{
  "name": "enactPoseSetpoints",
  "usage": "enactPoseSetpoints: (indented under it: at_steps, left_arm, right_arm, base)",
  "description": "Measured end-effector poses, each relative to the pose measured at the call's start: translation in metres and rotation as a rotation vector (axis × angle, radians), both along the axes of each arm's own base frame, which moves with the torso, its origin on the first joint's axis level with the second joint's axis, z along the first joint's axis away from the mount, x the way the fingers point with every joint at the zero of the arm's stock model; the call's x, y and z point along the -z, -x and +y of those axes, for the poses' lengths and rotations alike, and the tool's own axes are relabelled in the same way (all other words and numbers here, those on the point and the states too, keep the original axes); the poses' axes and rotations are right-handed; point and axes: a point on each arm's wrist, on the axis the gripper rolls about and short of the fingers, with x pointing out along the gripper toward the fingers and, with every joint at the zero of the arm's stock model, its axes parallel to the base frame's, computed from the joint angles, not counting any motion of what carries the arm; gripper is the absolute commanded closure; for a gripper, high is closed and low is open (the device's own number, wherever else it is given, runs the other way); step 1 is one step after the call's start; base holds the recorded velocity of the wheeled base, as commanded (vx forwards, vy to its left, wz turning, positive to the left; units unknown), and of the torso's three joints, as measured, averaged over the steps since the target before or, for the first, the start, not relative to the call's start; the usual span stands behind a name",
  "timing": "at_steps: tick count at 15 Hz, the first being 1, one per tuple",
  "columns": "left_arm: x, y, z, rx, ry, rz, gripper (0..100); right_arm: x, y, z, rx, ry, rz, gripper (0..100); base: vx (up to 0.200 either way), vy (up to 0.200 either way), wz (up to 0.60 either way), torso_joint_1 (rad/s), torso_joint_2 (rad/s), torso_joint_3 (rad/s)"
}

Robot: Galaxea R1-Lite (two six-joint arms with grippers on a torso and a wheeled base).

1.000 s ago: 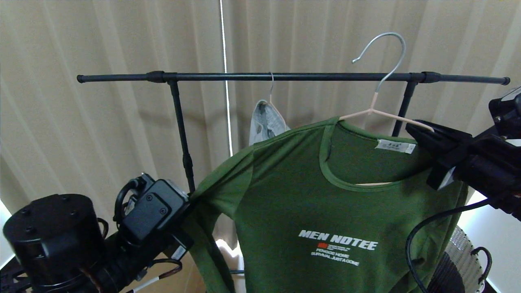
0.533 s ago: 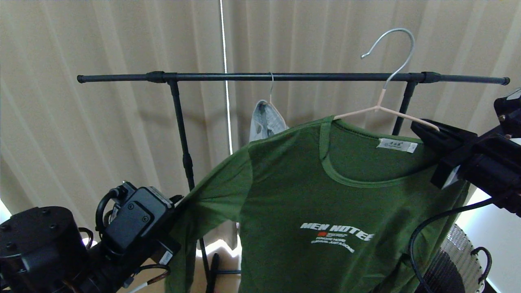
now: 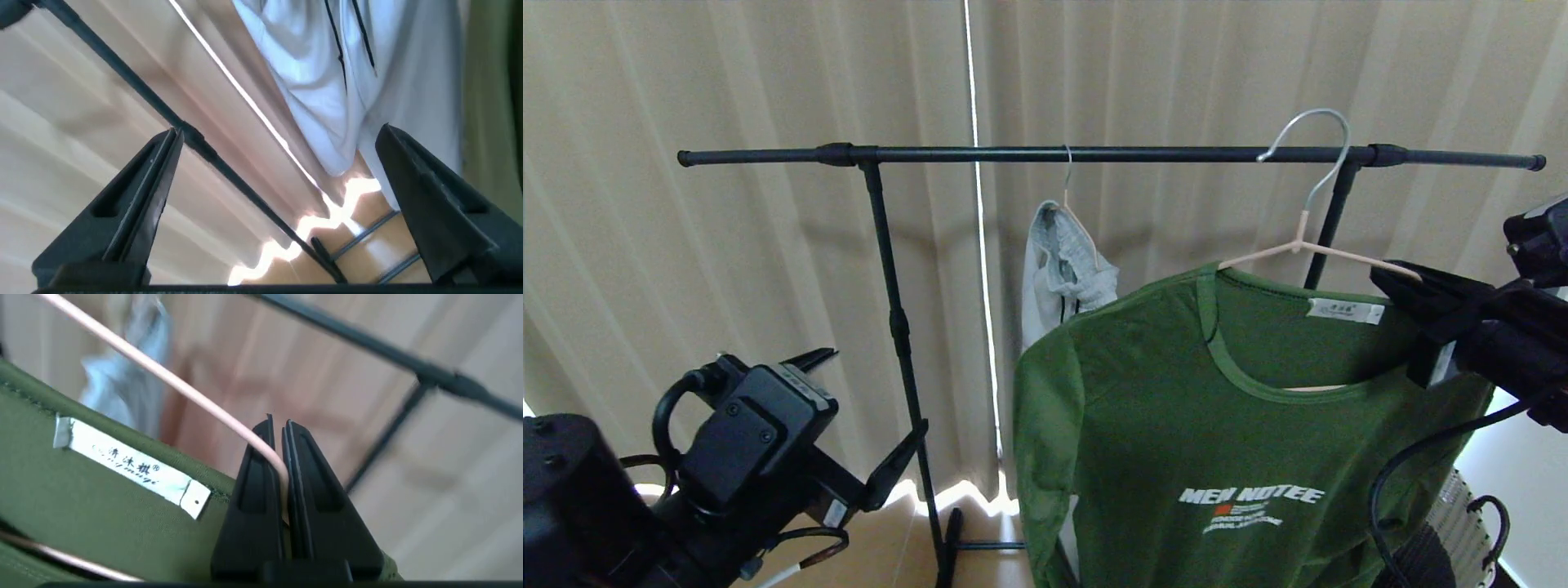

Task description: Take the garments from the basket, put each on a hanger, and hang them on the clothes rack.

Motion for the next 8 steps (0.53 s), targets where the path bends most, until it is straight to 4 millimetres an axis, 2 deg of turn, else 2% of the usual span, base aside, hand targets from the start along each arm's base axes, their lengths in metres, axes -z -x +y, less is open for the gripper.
enactPoseSetpoints:
  at_steps: [3, 6, 8]
  left_arm:
    - [-0.008, 0.011, 0.009, -0.009, 0.065, -0.029, 0]
    - [-0.013, 0.007, 0.026, -0.106, 0.078, -0.054, 0]
    - [-0.004, 0.009, 0.039, -0.166, 0.063, -0.026, 0]
  right_arm:
    - [0.005, 0.012, -0.025, 0.122, 0.031, 0.135, 100]
    - [-0.002, 0.031, -0.045, 0.253, 0.040, 0.207, 100]
    - [-0.010, 0.040, -0.054, 0.343, 0.040, 0.206, 100]
  base:
    - [0.000, 0.000, 0.00, 0.000, 0.00, 0.000]
    - [0.000, 0.000, 0.00, 0.000, 0.00, 0.000]
    - [0.000, 0.000, 0.00, 0.000, 0.00, 0.000]
